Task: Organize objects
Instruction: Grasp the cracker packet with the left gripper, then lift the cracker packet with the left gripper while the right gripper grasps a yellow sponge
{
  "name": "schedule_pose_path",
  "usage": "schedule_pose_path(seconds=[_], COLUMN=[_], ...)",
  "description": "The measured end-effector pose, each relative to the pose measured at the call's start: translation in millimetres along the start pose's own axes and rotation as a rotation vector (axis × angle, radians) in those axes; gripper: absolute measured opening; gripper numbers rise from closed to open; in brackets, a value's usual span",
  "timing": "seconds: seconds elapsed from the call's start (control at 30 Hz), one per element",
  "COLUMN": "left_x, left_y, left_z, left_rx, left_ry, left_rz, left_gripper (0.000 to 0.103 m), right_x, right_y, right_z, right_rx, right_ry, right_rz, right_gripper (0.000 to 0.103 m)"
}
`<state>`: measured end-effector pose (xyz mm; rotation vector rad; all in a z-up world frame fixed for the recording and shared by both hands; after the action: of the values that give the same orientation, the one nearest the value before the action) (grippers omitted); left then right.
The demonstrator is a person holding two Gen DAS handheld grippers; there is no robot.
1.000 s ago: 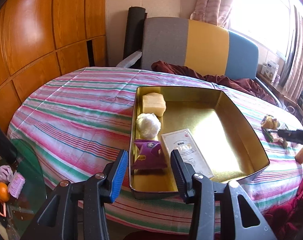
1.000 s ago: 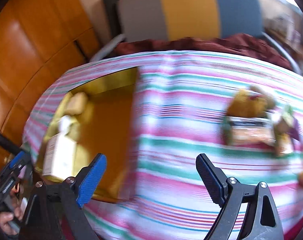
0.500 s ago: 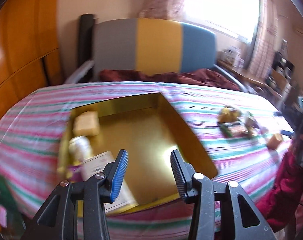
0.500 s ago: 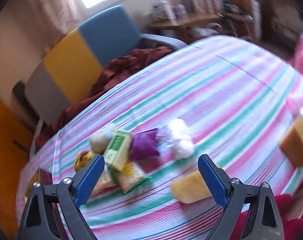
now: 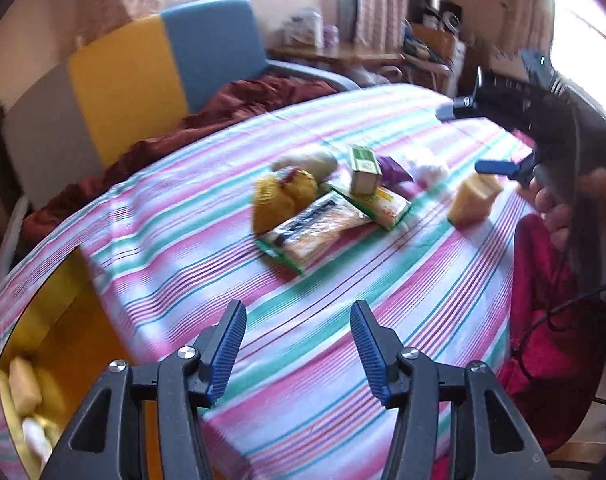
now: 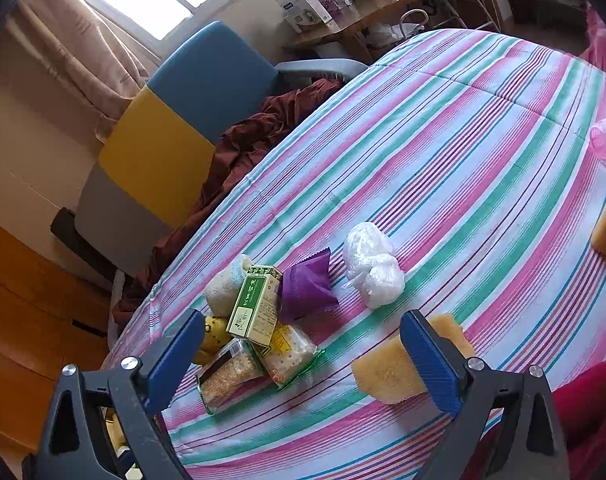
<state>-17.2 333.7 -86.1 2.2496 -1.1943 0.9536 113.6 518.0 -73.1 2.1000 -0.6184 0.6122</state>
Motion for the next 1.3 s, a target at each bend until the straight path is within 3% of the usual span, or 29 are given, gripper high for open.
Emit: schedule_pose_path(seconds=[0.3,0.57,0.7,0.83,1.3], left_x=[-77,-119,-132,-124,-42], left_y=[-7,-17,-18,-15,-24], left_z=[-31,-42,-42,-36,45], left_rx=[-0.086,-0.21,-0.172,-0.095,0.085], left_ry=[0.101,0.127,0.149,0.12,-0.003], left_rz=[0.048,0.063,0.104,0.105,0.026], left_gripper=[0.06,0.062,0.063,0.045,0.043], right_x=[2,1,1,3,21], right_y=[-5,-7,-7,-10,-31], right_z=[-2,-3,-4,-7,-19], right_rx=[-0.063,-0.11,-0.118,-0.13,-0.258], right_ry=[-0.001,0.005,0.005,-0.012,-0.099], right_rz=[-0.068,-0.111,-0.118,-0.114,-0.126], right_gripper=[0.099,0.1,0.1,0.1,0.1])
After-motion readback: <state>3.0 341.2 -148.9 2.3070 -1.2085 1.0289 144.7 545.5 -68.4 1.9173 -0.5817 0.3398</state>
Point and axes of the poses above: each gripper's, at about its wrist camera, not at the fingertips, and x roughly against the way its jaws point, y to its left, z to its underside, the point moved 6 cm from there along -x, roughly the way its jaws point, and after that the axes turned 7 degrees about -y, right-handed, at the moved point
